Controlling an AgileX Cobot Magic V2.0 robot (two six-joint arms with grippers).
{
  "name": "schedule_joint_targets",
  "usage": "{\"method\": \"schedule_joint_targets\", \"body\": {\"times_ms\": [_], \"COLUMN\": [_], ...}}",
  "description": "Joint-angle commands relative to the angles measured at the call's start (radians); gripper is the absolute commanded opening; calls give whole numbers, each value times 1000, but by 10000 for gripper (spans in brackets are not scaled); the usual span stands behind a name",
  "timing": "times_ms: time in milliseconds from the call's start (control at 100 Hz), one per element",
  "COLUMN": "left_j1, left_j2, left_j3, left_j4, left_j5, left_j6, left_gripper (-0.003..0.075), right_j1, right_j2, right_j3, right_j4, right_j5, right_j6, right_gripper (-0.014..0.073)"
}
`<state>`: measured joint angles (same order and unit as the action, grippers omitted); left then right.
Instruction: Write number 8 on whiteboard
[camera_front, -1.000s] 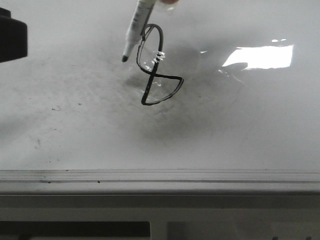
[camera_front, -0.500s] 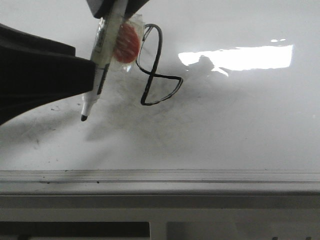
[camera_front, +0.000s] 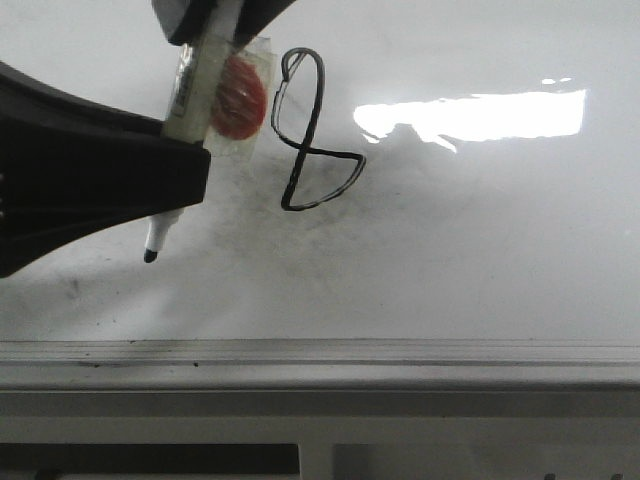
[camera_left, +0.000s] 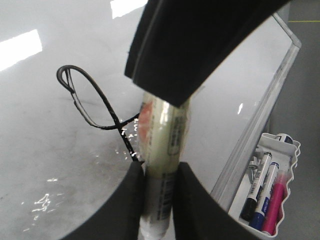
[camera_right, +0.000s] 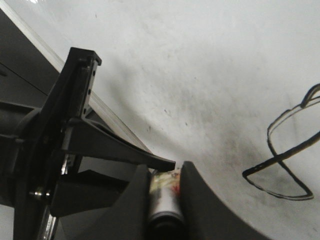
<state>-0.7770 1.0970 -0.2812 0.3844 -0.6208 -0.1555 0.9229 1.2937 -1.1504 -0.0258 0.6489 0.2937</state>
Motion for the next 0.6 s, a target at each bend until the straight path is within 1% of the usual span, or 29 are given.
{"method": "schedule_joint_targets", "body": {"times_ms": [0,50,90,140,240,310,380,480,590], "left_j1": [-1,-1,-1,-1,-1,-1,-1,-1,-1], "left_j2": [-10,-10,-10,-10,-10,-10,-10,-10,-12], "left_j3": [-29,-29,-29,-29,-29,-29,-29,-29,-35], "left_j4": [-29,-29,-29,-29,-29,-64,-159,-267,-351], "left_j5": [-92,-92,-94,-97,-97,-94,-86,-58,44], "left_j6": [-20,-20,-20,-20,-22,-50,-100,-135,-196], "left_gripper": [-20,-20,-20,-20,-20,-20,-20,-21,-21], "right_j1": [2,2,2,2,2,2,2,2,2], "right_j2": [-22,-22,-22,-22,-22,-24,-31,-41,-58], "right_j3": [-28,-28,-28,-28,-28,-28,-28,-28,-28], "right_j4": [-11,-11,-11,-11,-31,-40,-40,-42,-42], "right_j5": [-62,-62,-62,-62,-60,-51,-41,-21,-11], "right_j6": [-7,-7,-7,-7,-7,-7,-7,-7,-7], "right_gripper": [-41,-35,-7,52,211,276,289,289,289]}}
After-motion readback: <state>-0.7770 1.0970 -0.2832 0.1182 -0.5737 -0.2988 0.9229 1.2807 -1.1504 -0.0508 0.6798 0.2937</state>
